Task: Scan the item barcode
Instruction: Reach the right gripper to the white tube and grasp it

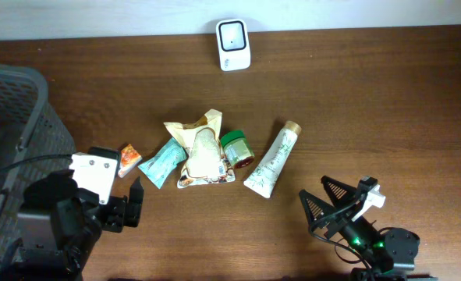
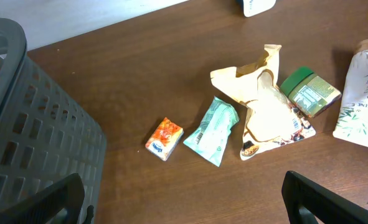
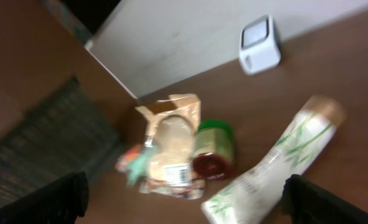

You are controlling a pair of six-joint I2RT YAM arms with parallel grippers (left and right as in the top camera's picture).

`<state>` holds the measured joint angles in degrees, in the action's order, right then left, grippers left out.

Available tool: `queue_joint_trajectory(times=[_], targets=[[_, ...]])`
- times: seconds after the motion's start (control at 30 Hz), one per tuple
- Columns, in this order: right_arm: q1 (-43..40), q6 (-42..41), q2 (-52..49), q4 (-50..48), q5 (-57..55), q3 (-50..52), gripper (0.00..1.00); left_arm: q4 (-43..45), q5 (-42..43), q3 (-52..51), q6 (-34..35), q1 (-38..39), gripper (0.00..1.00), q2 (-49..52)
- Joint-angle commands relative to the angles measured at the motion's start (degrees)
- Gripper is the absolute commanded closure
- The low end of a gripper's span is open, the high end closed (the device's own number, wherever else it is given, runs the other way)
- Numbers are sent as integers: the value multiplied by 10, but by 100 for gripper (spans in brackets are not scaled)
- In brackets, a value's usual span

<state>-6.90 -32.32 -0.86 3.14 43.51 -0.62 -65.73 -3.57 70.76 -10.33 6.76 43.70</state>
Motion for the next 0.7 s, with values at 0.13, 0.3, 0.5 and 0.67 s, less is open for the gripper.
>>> queue_joint_trajectory(times=[0.13, 0.3, 0.5, 0.67], targets=[[-3, -224, 1, -17, 1, -5, 2, 0, 6, -4, -9, -1, 1, -3], [-3, -109, -191, -7, -7, -136, 2, 1, 6, -4, -9, -1, 1, -3], [27, 82, -713, 315, -198, -584, 2, 0, 6, -4, -9, -1, 1, -3], [193, 85, -916, 360, -409, -740, 2, 1, 6, -4, -9, -1, 1, -3]])
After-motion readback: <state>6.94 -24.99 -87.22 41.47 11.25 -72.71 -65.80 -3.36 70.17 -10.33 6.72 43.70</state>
